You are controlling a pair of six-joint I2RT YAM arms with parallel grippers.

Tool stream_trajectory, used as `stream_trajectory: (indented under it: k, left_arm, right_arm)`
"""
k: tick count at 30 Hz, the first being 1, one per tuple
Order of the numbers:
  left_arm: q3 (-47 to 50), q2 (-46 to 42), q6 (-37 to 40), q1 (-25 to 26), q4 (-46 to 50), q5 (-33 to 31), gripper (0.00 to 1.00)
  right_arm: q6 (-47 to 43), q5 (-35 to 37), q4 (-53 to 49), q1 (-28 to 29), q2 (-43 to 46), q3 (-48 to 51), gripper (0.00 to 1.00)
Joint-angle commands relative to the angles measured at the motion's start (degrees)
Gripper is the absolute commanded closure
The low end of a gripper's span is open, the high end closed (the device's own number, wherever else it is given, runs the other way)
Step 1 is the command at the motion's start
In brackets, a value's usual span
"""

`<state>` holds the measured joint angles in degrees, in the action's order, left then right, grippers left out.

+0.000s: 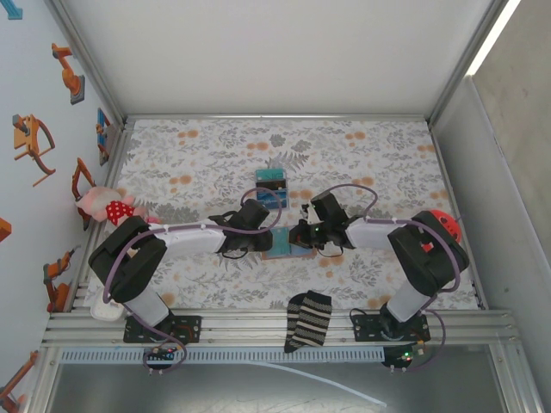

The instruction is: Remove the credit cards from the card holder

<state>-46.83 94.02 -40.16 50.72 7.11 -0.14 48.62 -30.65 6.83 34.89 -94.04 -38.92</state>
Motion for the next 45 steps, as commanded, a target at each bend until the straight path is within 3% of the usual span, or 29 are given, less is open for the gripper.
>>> stream_trajectory:
  k: [1,16,29,45]
  left_arm:
    - [-0.4,0.6,1.1,0.4,3.6,-0.9,0.71]
    - [-1.4,-1.9,3.4,0.3,4.0,-2.7,0.71]
    - [-2.2,-4.9,6.4,0.9,-1.6,-3.6,0.71]
    - [-6.9,2.9,7.8,4.5,0.0,-0.6,0.77]
  right_arm:
    - [-0.7,0.9,-1.2,-0.6,1.5,0.7,1.00]
    - [-4.8,5.6,-10.5,-0.7,4.6,-1.9,1.00]
    - [-4.8,6.2,-11.2,-0.7,5.6,-2.2,1.00]
    - [-4.9,5.9,-11.4,-0.7,6.1,-2.1,1.00]
